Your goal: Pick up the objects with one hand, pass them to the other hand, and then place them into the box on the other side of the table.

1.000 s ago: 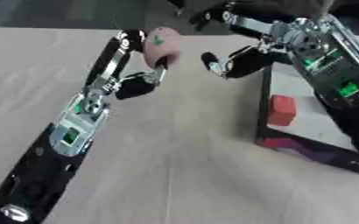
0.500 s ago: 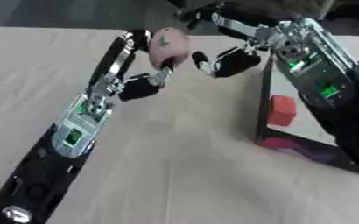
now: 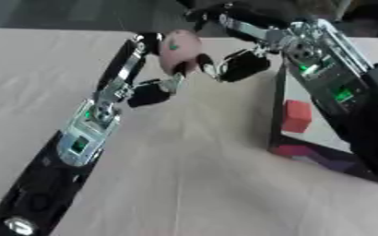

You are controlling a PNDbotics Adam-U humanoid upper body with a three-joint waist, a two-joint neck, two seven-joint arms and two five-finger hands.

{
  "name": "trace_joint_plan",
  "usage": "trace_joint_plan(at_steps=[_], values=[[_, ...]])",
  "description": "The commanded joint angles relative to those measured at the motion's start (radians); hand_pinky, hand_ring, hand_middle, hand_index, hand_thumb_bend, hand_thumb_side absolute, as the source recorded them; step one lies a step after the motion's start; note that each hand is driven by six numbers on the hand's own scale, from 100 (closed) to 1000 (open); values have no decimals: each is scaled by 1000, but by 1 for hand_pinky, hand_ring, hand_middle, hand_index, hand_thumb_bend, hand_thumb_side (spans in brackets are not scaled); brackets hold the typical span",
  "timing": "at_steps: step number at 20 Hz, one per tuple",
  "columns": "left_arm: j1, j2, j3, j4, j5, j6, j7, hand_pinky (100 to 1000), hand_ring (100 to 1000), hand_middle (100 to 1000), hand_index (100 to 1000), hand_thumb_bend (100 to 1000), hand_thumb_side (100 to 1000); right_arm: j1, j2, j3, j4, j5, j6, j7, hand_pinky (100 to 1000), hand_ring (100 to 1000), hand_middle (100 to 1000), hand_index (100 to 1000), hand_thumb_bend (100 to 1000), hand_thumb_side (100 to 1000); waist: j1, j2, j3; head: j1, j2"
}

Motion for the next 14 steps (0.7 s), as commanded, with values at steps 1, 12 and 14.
trace_joint_plan(at_steps=[1,12,14], values=[[-23,0,-5,-22,2,-5,-7,697,595,519,485,100,186,-22,0,-3,-1,-3,-12,11,958,1000,824,973,100,370,-13,-21,2,-4,-2],[-27,3,-12,-21,-11,-20,-25,699,597,520,486,100,176,-20,3,3,17,-87,-27,106,971,1000,728,928,100,242,-11,-20,0,-3,-2],[-28,3,-13,-22,-11,-22,-28,700,597,520,486,100,173,-19,4,3,24,-111,-21,117,973,988,693,910,100,241,-10,-20,0,-3,-2]])
